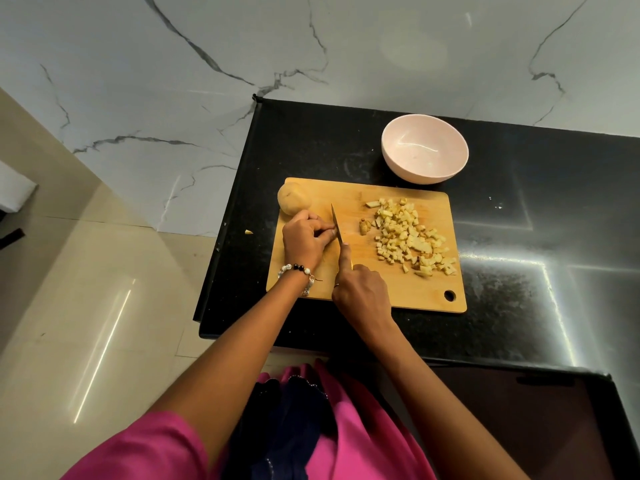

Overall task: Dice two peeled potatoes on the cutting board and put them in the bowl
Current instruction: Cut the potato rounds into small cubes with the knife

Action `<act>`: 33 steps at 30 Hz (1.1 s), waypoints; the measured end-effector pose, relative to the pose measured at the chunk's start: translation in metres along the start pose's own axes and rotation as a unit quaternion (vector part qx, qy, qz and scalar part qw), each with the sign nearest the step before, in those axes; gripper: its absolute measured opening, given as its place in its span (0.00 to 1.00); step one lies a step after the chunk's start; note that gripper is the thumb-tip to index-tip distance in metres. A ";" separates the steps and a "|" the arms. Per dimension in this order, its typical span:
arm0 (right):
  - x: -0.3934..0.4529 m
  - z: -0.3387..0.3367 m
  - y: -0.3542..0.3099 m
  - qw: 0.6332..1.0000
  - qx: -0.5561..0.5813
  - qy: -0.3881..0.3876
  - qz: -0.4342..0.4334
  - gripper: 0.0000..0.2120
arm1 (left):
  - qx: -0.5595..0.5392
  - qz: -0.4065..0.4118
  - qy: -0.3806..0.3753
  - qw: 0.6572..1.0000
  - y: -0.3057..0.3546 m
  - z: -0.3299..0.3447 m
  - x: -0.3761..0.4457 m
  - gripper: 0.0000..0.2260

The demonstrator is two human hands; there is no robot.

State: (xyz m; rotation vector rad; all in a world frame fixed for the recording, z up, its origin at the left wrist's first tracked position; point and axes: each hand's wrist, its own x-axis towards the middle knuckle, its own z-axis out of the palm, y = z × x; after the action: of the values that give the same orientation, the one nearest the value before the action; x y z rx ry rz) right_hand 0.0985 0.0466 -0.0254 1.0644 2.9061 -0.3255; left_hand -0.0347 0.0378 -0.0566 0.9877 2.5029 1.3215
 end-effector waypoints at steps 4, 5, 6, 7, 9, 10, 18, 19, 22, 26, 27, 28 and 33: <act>-0.027 0.006 0.005 0.999 -0.038 -0.006 -0.003 0.32 | -0.002 -0.005 0.000 1.000 -0.001 0.001 0.000 0.08; -0.033 0.005 0.005 0.999 -0.048 0.007 0.006 0.33 | -0.003 -0.007 -0.002 1.000 -0.001 0.001 0.000 0.08; -0.036 0.005 0.005 0.999 -0.045 0.011 0.014 0.34 | -0.004 -0.009 -0.004 1.000 -0.001 0.000 0.000 0.08; -0.038 0.003 0.005 1.000 -0.024 0.007 0.018 0.33 | -0.004 -0.011 -0.007 1.000 -0.001 -0.001 0.000 0.09; -0.035 0.003 0.008 0.999 0.019 -0.001 0.029 0.30 | -0.006 -0.015 -0.020 1.000 -0.002 -0.003 0.000 0.09; -0.031 0.001 0.011 0.999 0.025 0.008 0.034 0.29 | -0.007 -0.015 -0.026 1.000 -0.002 -0.004 0.000 0.10; -0.016 -0.006 0.009 0.998 0.050 0.016 0.020 0.28 | -0.082 -0.039 0.028 0.995 -0.010 -0.013 -0.001 0.07; -0.017 -0.005 0.005 0.999 0.047 0.007 0.014 0.28 | -0.109 -0.054 0.046 0.992 -0.010 -0.013 -0.002 0.08; -0.016 -0.002 0.000 0.999 0.033 -0.014 0.011 0.29 | -0.140 -0.077 0.077 0.984 -0.010 -0.012 -0.004 0.08; -0.012 -0.003 0.006 0.999 0.010 -0.018 0.025 0.29 | -0.144 -0.079 0.078 0.983 -0.009 -0.012 -0.005 0.08; -0.011 -0.004 0.011 0.999 0.007 -0.012 0.032 0.29 | -0.144 -0.076 0.077 0.984 -0.008 -0.012 -0.005 0.08; -0.011 -0.004 0.016 0.999 0.002 -0.004 0.040 0.29 | -0.143 -0.073 0.075 0.984 -0.007 -0.013 -0.005 0.08; -0.009 -0.008 0.052 0.996 -0.008 0.023 0.084 0.29 | -0.121 -0.045 0.058 0.990 -0.007 -0.011 -0.006 0.07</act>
State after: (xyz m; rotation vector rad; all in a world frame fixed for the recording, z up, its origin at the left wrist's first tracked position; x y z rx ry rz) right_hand 0.1386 0.0811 -0.0265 1.3203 2.8260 -0.2762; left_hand -0.0378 0.0237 -0.0565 0.7565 2.3595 1.6490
